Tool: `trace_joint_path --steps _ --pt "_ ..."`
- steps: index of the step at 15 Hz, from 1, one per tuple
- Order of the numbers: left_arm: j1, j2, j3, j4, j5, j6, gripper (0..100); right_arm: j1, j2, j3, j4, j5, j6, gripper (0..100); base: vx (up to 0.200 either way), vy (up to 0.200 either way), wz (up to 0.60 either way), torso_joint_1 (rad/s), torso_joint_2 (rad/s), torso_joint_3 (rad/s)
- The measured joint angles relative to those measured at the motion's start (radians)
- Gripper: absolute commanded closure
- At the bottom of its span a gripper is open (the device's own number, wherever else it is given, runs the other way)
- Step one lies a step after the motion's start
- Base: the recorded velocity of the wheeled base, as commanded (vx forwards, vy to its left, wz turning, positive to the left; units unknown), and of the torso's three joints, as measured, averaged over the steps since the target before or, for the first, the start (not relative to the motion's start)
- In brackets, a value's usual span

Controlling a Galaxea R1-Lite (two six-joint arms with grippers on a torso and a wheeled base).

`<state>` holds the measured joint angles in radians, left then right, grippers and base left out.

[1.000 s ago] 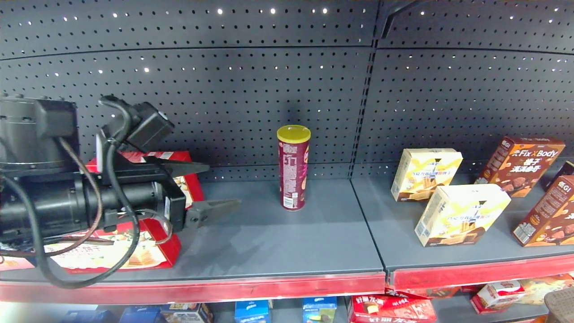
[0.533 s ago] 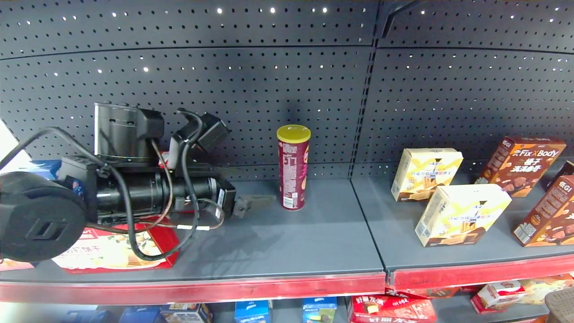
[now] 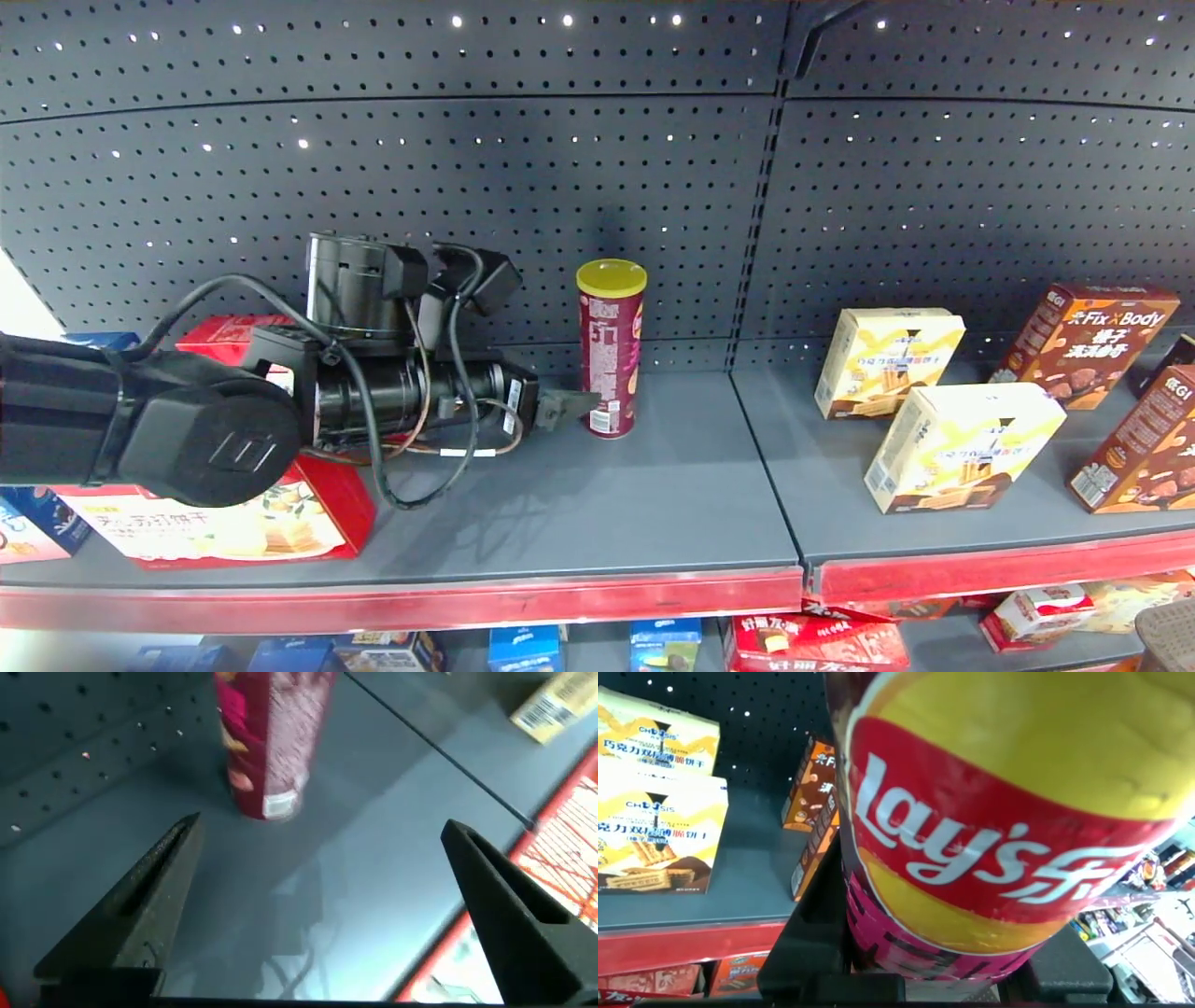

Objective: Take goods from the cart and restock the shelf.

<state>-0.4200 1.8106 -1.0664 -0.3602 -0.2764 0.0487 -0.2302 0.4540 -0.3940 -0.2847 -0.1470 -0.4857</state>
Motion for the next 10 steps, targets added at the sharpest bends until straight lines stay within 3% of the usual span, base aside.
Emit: trace_joint_path --steps 2,5,10 --pt "-0.001 0.03 -0.037 0.001 0.012 -0.011 0 0.0 0.003 -0.002 0.0 0.0 0.0 100 0.0 0.0 0.0 0.0 0.0 0.0" --pt "-0.014 0.077 -0.094 -0.002 0.049 -0.061 0 0.0 0.006 0.0 0.0 -0.003 0.0 100 0.0 0.0 0.0 0.0 0.0 0.0" --pt "-0.023 0.151 -0.173 -0.003 0.088 -0.077 0 -0.001 0.006 0.006 0.001 -0.007 0.0 100 0.0 0.0 0.0 0.0 0.0 0.0"
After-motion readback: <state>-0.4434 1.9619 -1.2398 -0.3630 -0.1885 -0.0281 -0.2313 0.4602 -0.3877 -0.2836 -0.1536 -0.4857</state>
